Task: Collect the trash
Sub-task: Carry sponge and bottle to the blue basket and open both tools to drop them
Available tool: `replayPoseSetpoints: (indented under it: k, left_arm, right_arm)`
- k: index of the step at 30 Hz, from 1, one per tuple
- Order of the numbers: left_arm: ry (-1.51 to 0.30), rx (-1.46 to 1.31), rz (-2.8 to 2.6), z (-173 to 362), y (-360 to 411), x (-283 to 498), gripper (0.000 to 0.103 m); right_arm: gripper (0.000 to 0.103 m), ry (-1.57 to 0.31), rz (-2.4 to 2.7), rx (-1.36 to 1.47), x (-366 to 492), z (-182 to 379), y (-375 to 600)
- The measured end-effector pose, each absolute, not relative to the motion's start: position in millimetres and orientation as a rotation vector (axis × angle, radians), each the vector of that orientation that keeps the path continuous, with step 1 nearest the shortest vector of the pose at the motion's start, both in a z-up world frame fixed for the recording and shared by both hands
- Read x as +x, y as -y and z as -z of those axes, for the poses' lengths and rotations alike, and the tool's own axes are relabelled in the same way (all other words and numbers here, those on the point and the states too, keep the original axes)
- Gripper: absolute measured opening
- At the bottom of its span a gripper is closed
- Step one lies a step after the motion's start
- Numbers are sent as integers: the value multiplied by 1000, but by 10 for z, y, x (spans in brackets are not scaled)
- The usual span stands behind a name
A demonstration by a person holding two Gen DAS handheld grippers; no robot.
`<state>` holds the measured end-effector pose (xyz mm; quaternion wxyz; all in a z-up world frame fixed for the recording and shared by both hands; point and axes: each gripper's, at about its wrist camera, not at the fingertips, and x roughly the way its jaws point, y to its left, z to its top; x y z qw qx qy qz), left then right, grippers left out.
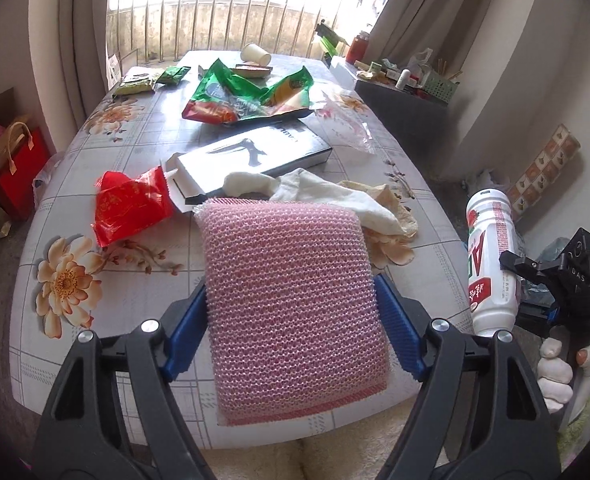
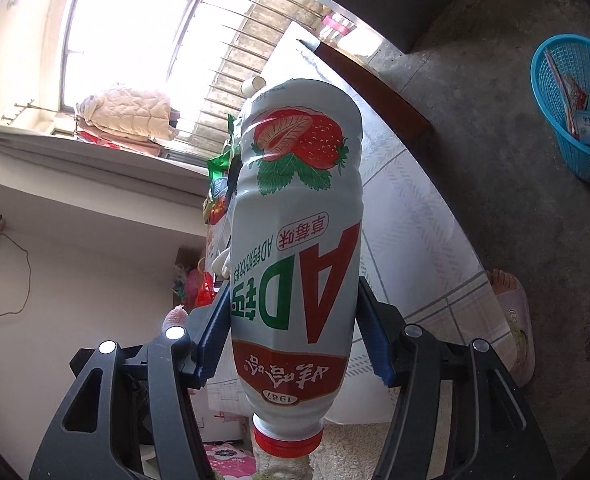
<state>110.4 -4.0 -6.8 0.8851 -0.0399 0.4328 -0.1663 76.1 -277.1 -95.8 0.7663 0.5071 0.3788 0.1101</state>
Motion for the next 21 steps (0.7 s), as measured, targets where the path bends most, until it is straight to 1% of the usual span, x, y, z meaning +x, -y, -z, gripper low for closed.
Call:
replayPoseSetpoints:
  k: [5, 9, 15, 21]
  left_arm:
    - [-909, -28, 580, -139, 992, 1227, 75]
    - [-970, 53, 811, -98, 2016, 1399, 75]
    - [-1156, 210, 942, 423, 3557, 1698, 75]
    - [-1264, 359, 957, 995, 4716, 1915, 76]
  right_arm:
    - [58, -697, -141, 1155, 284, 914, 3408]
    - [58, -643, 19, 1197, -108, 1079, 3989]
    - [58, -708, 185, 1296, -336, 1715, 4729]
    - [58, -806, 252, 1377, 51, 2368, 5243]
